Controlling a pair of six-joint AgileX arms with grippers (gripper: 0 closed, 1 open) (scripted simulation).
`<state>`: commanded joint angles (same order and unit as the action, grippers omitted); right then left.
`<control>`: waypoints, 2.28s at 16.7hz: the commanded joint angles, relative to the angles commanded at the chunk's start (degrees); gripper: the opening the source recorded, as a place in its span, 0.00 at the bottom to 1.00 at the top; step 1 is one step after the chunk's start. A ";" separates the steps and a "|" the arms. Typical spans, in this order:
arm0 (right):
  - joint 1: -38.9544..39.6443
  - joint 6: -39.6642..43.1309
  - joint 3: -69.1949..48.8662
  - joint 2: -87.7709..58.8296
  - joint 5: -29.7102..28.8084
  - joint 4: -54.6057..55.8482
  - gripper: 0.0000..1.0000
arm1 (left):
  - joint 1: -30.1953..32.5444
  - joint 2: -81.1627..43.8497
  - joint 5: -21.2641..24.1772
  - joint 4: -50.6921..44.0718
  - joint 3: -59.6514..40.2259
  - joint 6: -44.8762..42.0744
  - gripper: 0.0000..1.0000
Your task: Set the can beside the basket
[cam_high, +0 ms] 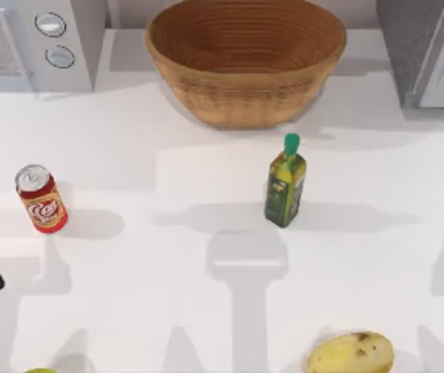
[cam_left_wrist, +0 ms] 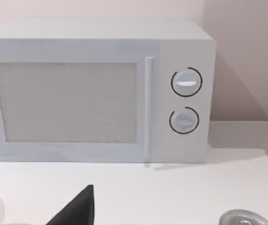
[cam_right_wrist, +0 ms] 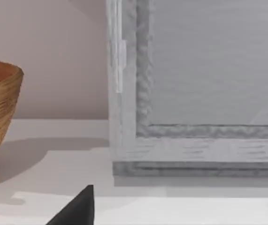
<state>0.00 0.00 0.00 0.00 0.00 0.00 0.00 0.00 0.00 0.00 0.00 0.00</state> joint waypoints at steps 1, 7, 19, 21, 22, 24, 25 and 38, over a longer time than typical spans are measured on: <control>0.00 0.00 0.00 0.00 0.00 0.00 1.00 | 0.00 0.00 0.00 0.00 0.00 0.00 1.00; 0.00 0.00 0.00 0.00 0.00 0.00 1.00 | 0.93 -9.00 0.04 -7.32 -8.50 -4.10 1.00; 0.00 0.00 0.00 0.00 0.00 0.00 1.00 | 5.59 -74.62 -0.12 -46.34 -60.50 -25.24 1.00; 0.00 0.00 0.00 0.00 0.00 0.00 1.00 | 6.32 -85.58 -0.11 -52.56 -69.14 -28.51 1.00; 0.00 0.00 0.00 0.00 0.00 0.00 1.00 | 6.67 -90.50 -0.10 -55.47 -73.12 -30.06 1.00; 0.00 0.00 0.00 0.00 0.00 0.00 1.00 | 7.31 -98.97 -0.05 -60.78 -80.17 -32.94 1.00; 0.00 0.00 0.00 0.00 0.00 0.00 1.00 | 7.60 -102.41 -0.03 -63.11 -83.13 -34.20 1.00; 0.00 0.00 0.00 0.00 0.00 0.00 1.00 | 8.35 -111.47 0.03 -67.35 -88.80 -38.13 1.00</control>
<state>0.00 0.00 0.00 0.00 0.00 0.00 8.35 -111.47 0.03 -67.35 -88.80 -38.13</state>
